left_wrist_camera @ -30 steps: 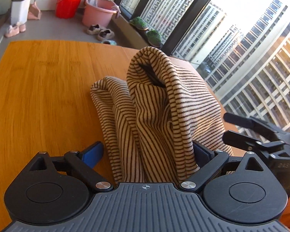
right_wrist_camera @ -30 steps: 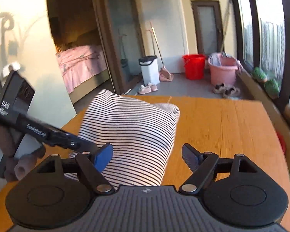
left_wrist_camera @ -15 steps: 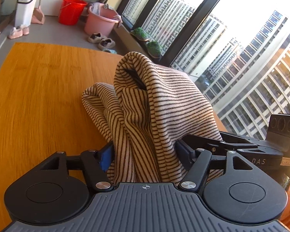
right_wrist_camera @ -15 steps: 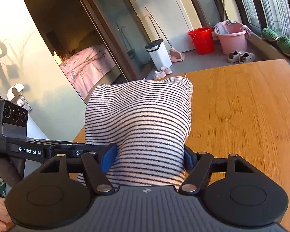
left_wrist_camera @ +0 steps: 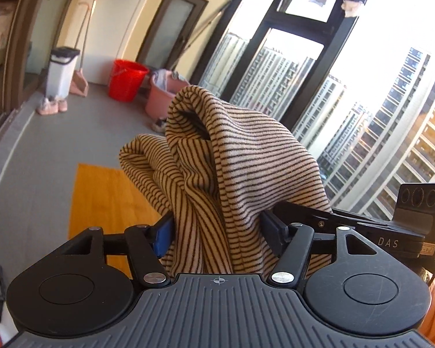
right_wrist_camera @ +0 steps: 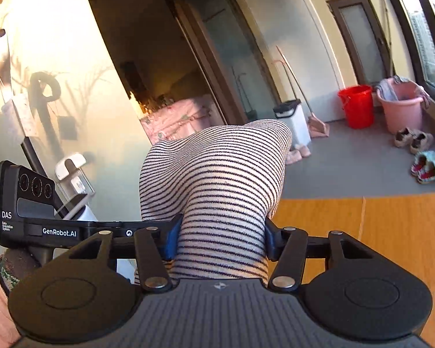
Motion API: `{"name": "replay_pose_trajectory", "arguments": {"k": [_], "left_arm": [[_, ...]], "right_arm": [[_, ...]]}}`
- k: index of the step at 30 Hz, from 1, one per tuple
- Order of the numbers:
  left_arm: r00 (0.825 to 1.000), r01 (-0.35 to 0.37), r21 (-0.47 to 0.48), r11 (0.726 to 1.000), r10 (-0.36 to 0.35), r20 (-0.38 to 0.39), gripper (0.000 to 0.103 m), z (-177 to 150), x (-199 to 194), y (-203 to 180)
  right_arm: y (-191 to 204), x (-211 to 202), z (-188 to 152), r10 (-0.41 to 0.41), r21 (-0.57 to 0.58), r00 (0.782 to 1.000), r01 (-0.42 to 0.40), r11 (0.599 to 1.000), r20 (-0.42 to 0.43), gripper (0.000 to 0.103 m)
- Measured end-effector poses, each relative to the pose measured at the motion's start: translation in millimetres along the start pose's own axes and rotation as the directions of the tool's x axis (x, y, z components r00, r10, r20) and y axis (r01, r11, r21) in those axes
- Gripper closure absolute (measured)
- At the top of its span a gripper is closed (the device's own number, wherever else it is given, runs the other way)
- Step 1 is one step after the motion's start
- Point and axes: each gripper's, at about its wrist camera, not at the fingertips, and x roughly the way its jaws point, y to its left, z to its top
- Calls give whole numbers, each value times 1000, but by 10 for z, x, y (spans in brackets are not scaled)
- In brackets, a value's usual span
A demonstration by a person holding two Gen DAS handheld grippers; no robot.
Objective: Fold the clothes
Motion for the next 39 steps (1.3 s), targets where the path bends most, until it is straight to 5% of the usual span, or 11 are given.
{"name": "replay_pose_trajectory", "arguments": {"k": [5, 8, 9, 16, 23, 25, 27, 30, 34, 39], "left_arm": [[992, -74, -106, 992, 63, -107, 35, -166, 482, 543], [983, -105, -161, 981, 78, -164, 37, -308, 748, 827], [987, -76, -186, 980, 47, -155, 37, -372, 742, 900], [990, -52, -169, 984, 29, -140, 33, -414, 724, 820], [991, -36, -166, 985, 13, -136, 32, -453, 771, 812], [991, -34, -160, 987, 13, -132, 32, -465, 773, 807], [992, -33, -153, 988, 13, -129, 32, -476, 776, 802], [992, -31, -144, 989, 13, -124, 31, -494, 779, 795], [993, -28, -131, 991, 12, -117, 29, -517, 784, 784], [994, -22, -130, 991, 7, -109, 28, -519, 765, 773]], "right_arm": [[-340, 645, 90, 26, 104, 998, -20, 994, -64, 46], [-482, 1087, -181, -91, 54, 976, 104, 993, -199, 41], [-485, 1178, -276, -157, -1, 962, 161, 987, -224, 31], [-436, 1023, -272, -184, -98, 967, 169, 981, -175, 28], [-383, 786, -152, -192, -68, 978, 187, 980, -84, 28], [-292, 745, -75, -200, -97, 979, 196, 976, -41, 37], [-173, 835, 37, -184, -126, 982, 178, 976, -36, 63], [3, 974, 204, -160, -169, 987, 153, 974, -31, 64], [48, 1465, 292, -132, -107, 981, 117, 987, -140, 63], [66, 1497, 247, -174, -132, 972, 155, 979, -155, 63]]}}
